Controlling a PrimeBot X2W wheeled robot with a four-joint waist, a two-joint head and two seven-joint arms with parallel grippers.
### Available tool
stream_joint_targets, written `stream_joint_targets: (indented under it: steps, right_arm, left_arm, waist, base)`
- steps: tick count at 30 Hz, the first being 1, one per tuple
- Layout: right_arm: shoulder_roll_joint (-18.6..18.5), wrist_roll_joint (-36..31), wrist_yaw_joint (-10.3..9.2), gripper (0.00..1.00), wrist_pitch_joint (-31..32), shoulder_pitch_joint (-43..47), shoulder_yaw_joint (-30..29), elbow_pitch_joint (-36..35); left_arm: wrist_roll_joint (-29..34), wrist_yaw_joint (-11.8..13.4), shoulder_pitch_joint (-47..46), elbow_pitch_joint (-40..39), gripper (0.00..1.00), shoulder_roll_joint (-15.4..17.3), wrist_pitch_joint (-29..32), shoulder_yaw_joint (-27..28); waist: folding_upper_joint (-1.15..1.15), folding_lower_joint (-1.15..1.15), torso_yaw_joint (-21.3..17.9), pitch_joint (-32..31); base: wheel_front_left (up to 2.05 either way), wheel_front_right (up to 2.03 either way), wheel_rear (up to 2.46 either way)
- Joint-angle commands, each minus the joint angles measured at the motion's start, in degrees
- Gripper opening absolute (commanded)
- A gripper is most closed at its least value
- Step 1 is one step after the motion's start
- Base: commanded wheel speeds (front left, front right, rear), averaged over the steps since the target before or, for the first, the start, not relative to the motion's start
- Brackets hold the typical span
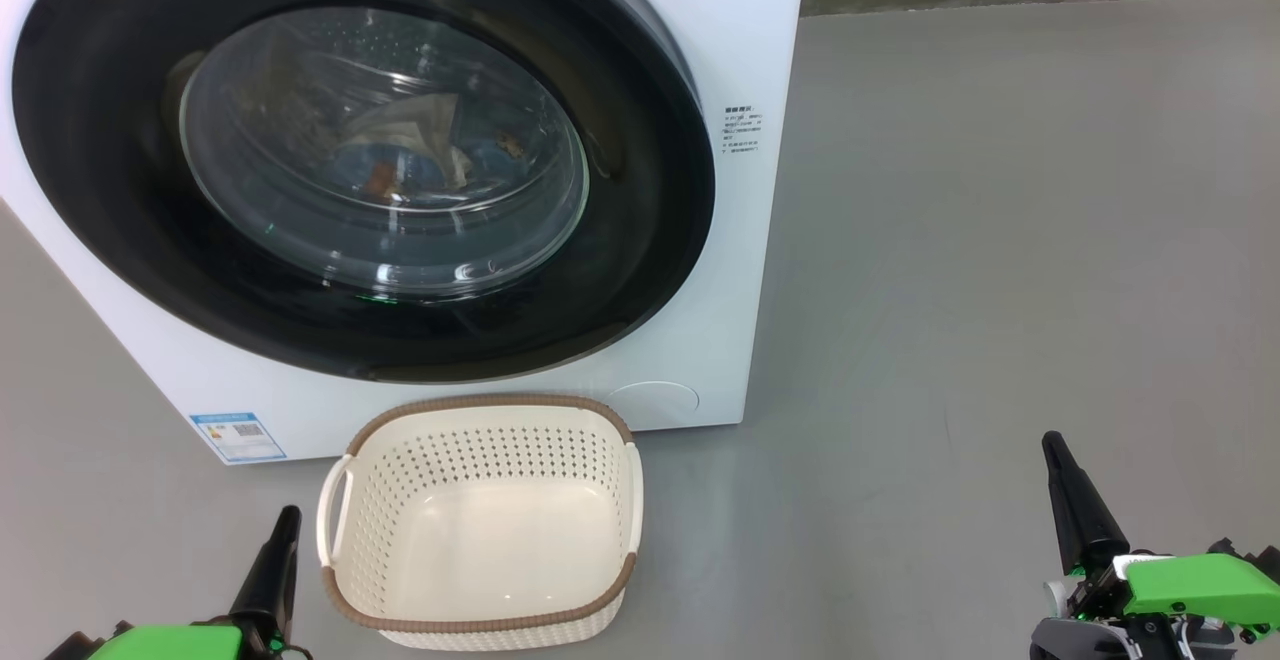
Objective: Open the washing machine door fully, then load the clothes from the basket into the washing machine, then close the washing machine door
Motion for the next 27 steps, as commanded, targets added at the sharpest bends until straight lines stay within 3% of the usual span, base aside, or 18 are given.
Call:
stream_joint_targets:
  steps: [1, 27]
  right_arm:
    - [0.0, 0.8, 0.09, 0.00, 0.3, -0.5, 1.0, -1.7]
    - [0.1, 0.7, 0.09, 0.00, 0.4, -0.5, 0.9, -1.7]
  left_arm:
    - [-0.5, -0.2, -2.5, -1.4, 0.00, 0.7, 0.4, 2.1]
    - [-0.5, -0.2, -2.5, -1.4, 0.00, 0.7, 0.4, 2.0]
  waist:
    - [0.00, 0.00, 0.0, 0.0]
    - [0.00, 0.00, 0.0, 0.0]
  base:
    - [0.00, 0.00, 0.00]
    - [0.00, 0.00, 0.00]
